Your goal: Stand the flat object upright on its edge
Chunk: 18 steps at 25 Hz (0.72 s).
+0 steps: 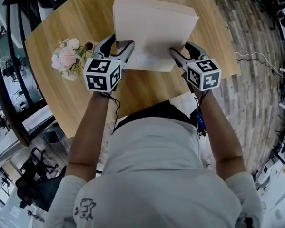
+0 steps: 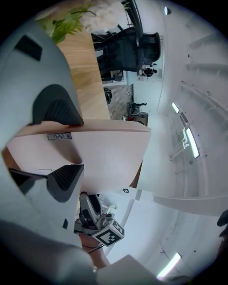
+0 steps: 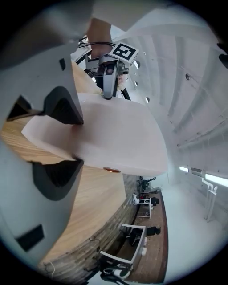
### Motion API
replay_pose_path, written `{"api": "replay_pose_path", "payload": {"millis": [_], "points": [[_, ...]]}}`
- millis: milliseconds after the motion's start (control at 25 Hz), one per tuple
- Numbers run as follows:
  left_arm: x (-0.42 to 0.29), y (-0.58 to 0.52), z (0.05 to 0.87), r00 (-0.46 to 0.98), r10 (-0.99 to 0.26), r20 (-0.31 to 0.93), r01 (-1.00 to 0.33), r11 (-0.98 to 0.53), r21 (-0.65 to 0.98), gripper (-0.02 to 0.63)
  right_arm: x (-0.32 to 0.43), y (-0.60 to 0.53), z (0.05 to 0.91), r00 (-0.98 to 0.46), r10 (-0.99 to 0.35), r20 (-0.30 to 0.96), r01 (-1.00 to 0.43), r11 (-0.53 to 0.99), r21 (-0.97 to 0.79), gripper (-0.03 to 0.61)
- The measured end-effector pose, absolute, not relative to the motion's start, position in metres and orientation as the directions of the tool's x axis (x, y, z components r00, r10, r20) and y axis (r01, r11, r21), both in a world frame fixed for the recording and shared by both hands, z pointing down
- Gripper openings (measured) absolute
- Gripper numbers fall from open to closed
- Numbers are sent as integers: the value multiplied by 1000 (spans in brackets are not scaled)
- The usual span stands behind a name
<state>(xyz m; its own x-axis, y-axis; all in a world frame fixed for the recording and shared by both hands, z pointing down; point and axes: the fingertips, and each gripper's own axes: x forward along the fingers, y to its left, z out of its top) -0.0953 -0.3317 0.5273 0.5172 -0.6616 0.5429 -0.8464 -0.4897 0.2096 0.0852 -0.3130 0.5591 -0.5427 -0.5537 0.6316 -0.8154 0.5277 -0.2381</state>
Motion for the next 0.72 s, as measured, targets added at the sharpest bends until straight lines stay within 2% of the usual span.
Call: {"api": "replay_pose_path", "payload": {"millis": [520,720], "points": [[-89,-333,463,510,-799,320,-851,-522,54,285,91,-321,497,-465,-755,462,-847,532,16,255],[-85,-333,460,506,-813,288,-852,-524,20,285,95,-323,488,-439,-796,417,-851,517,91,254]]}}
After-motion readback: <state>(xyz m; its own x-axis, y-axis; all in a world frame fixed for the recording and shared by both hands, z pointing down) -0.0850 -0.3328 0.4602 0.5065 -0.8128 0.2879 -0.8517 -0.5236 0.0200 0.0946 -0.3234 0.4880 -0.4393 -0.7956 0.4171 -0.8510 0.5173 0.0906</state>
